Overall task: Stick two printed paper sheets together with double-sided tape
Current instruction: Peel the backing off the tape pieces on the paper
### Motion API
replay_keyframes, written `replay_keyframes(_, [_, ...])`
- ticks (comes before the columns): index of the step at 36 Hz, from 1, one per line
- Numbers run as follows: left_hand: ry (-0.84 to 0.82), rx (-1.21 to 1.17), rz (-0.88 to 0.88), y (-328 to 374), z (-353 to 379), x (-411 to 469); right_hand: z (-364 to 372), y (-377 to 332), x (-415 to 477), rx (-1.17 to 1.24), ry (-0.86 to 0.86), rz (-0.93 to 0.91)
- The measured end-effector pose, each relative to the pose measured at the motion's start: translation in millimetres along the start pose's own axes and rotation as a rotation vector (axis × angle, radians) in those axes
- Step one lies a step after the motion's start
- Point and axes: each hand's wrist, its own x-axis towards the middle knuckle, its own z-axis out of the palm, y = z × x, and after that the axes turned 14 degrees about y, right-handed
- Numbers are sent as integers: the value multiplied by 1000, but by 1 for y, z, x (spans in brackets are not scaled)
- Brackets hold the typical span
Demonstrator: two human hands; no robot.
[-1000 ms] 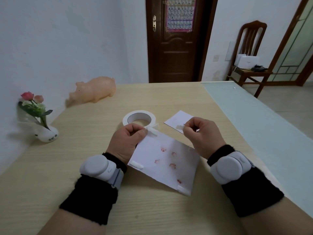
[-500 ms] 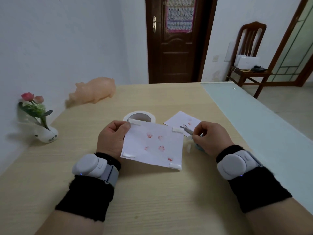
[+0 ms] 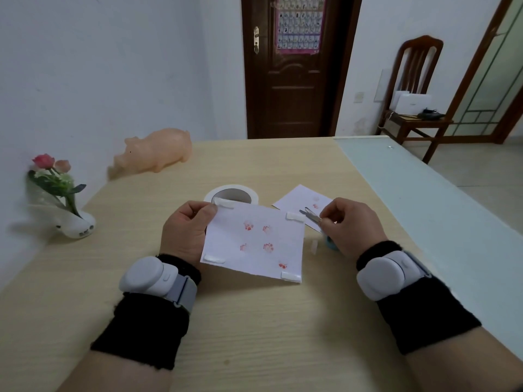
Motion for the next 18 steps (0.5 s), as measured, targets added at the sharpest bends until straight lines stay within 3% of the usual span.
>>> replay_keyframes(5, [-3,-14,-4,0,0,1,1,-5,-1,33,-15,18])
replay_keyframes(11, [33,-28,-15,3,0,-1,2,-22,-8,350,-139,157])
replay_keyframes(18, [-8,-176,-92,6,3,-7,7,-21,-11,407,-210,175])
